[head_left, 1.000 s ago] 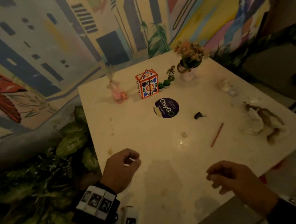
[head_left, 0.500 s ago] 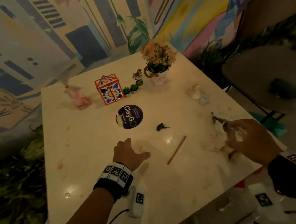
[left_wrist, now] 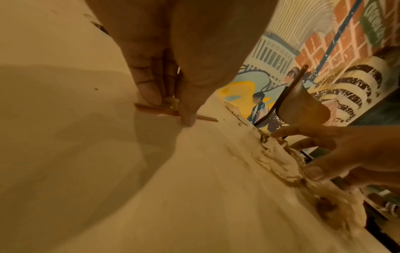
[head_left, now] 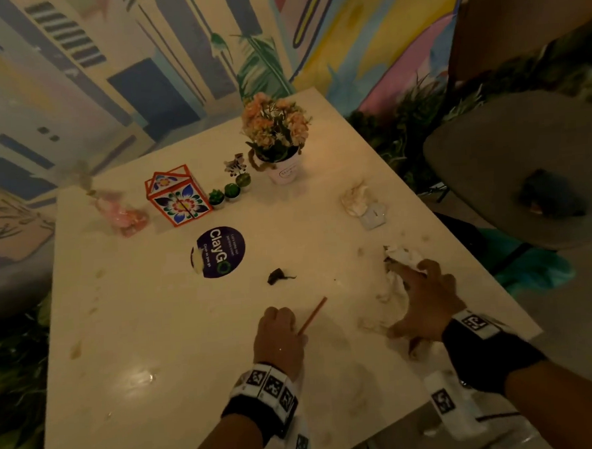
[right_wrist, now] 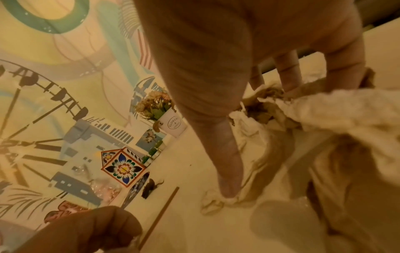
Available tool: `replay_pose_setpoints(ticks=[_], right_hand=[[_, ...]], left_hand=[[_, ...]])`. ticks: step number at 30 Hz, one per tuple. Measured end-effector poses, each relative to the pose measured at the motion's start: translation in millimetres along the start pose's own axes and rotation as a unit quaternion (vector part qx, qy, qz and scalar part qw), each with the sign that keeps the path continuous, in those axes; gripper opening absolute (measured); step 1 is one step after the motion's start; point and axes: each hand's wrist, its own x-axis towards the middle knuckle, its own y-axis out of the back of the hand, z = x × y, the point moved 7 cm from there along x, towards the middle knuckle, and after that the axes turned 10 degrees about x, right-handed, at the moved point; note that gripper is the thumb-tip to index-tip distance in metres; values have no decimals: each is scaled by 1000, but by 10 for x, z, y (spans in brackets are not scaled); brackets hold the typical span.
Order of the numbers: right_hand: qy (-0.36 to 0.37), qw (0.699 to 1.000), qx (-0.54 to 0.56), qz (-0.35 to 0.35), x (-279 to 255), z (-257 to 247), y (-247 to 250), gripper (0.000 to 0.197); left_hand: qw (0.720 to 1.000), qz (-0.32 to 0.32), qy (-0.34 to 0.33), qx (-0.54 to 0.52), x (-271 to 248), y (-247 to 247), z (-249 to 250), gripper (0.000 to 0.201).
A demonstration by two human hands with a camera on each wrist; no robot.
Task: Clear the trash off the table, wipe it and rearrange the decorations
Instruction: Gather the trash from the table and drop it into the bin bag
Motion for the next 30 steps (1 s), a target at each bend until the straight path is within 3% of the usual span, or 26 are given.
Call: replay_pose_setpoints(ticks=[3, 6, 9, 11, 14, 17, 20, 24, 27, 30], right_hand=[[-3, 1000, -20, -19, 53, -19, -87, 103], [10, 1000, -12, -15, 107, -30, -162, 82], [71, 996, 44, 27, 145, -117, -184, 45], [113, 991, 58, 44, 153, -191, -180, 34], [169, 982, 79, 37, 152, -293, -158, 40], [190, 969, 140, 69, 120, -323, 29, 32], [168, 963, 179, 109, 109, -253, 280, 34], [104, 972, 184, 105, 225, -93, 385, 74], [43, 978, 183, 93, 322, -25, 360, 80], [21, 983, 160, 85, 381, -21, 306, 78]], left_hand=[[999, 36, -16, 14, 32, 33, 11, 9], [998, 47, -23, 17, 70, 46, 14, 11], [998, 41, -15, 41, 55, 22, 40, 12], [997, 37, -11, 74, 33, -17, 61, 16], [990, 35, -14, 132, 12, -32, 93, 23], [987, 31, -37, 150, 13, -16, 119, 23], [998, 58, -25, 20, 57, 178, 71, 25], [979, 150, -3, -135, 305, 575, -87, 22], [978, 105, 62, -168, 607, 609, -209, 31], [990, 43, 67, -118, 756, 504, -197, 54]])
